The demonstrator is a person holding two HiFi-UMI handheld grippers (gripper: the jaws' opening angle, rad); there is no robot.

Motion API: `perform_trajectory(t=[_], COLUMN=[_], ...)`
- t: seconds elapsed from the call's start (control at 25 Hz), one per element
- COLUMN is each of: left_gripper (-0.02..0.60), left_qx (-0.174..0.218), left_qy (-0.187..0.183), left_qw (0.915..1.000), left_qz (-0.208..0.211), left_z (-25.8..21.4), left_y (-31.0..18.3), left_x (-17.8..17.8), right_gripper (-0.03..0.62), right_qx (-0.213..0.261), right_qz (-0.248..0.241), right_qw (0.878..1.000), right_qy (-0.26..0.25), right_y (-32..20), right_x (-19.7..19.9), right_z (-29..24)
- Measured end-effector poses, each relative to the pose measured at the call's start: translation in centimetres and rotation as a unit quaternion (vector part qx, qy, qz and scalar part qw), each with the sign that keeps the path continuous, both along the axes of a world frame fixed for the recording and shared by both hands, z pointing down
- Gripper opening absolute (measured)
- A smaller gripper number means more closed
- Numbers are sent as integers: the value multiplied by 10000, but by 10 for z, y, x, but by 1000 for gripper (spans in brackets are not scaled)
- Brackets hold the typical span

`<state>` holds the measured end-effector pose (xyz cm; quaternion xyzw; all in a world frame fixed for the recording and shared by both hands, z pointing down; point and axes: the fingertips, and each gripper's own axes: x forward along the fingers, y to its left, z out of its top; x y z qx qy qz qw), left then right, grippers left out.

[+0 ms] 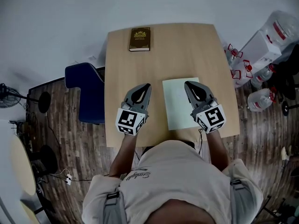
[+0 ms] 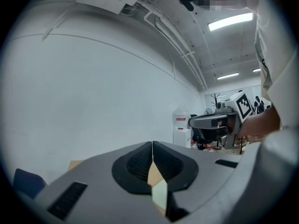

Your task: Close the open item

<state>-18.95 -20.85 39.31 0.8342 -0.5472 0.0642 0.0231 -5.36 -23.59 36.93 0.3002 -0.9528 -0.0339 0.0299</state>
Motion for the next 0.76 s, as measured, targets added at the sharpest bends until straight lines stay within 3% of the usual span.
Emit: perform_trajectory(t=[0.76], left_gripper=[15], left_qx=[28], left_qy=[116], left_qw=[9999], left_qz=[-62], left_z=[4], left_y=[5], left_x=[-3], right_gripper=[-11], right_qx=[-80], right_qz=[23], right_qw=[9999], right_qy=[65], right_y=[4], right_x=[5], right_z=[11])
